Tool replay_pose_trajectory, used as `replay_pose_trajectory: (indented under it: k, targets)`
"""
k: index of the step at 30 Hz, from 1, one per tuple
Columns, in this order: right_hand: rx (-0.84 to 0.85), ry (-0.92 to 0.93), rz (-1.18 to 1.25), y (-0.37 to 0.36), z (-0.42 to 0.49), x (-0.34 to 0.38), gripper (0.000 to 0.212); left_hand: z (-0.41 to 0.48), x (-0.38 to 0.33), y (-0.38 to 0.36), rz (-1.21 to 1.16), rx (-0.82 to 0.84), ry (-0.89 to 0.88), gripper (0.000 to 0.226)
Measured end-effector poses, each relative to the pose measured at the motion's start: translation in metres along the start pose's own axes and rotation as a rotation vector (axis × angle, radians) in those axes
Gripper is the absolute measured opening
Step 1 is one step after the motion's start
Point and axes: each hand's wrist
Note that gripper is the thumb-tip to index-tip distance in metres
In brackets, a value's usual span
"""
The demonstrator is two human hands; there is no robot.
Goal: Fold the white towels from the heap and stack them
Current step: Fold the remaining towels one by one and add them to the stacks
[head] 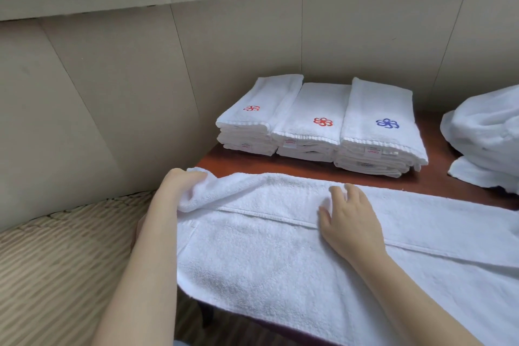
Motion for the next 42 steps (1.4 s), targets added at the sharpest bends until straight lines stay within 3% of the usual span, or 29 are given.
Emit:
replay_pose_trajectory:
  k: [4, 8, 11, 15, 19, 26, 33, 35, 40, 42]
  targets:
    - [0.071, 0.132, 0.025, -0.006, 0.003, -0.005, 0.028, 0.001, -0.001, 0.003, -0.377, -0.005, -0.100, 0.017]
    - [0.062, 0.138, 0.019, -0.004, 0.003, -0.005, 0.027, 0.006, 0.009, 0.006, -0.548, -0.232, -0.289, 0.006]
    - [0.079, 0.140, -0.002, -0.005, 0.003, -0.006, 0.028, 0.010, 0.016, 0.006, -0.462, -0.160, -0.386, 0.024]
    - [0.078, 0.133, 0.012, -0.004, 0.004, -0.006, 0.027, 0.014, 0.025, 0.001, -0.333, -0.134, -0.253, 0.061]
    - [0.070, 0.114, 0.035, -0.003, 0.004, -0.006, 0.025, 0.008, 0.037, 0.005, -0.205, -0.337, -0.210, 0.054]
    - [0.051, 0.118, 0.032, 0.001, -0.003, -0.002, 0.023, -0.009, 0.050, 0.007, -0.124, -0.464, -0.314, 0.046]
    - [0.000, 0.104, 0.008, 0.005, -0.008, 0.002, 0.018, -0.031, 0.036, -0.015, 0.534, -0.521, -0.186, 0.035]
    - [0.007, 0.102, 0.001, 0.006, -0.008, 0.003, 0.017, -0.045, 0.022, -0.033, 0.671, -0.433, -0.211, 0.036]
    - [0.045, 0.137, 0.028, 0.009, -0.013, 0.005, 0.016, -0.082, -0.006, -0.111, 0.817, 0.055, -0.535, 0.052]
    - [0.108, 0.231, 0.004, 0.012, -0.022, -0.008, 0.023, -0.094, -0.012, -0.138, 0.887, 0.132, -0.594, 0.053]
Point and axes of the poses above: each hand's wrist, its own z-axis towards the middle knuckle, its own y-axis out of the back of the hand, x = y × z, and after that the axes turned 6 degrees about x, right-handed
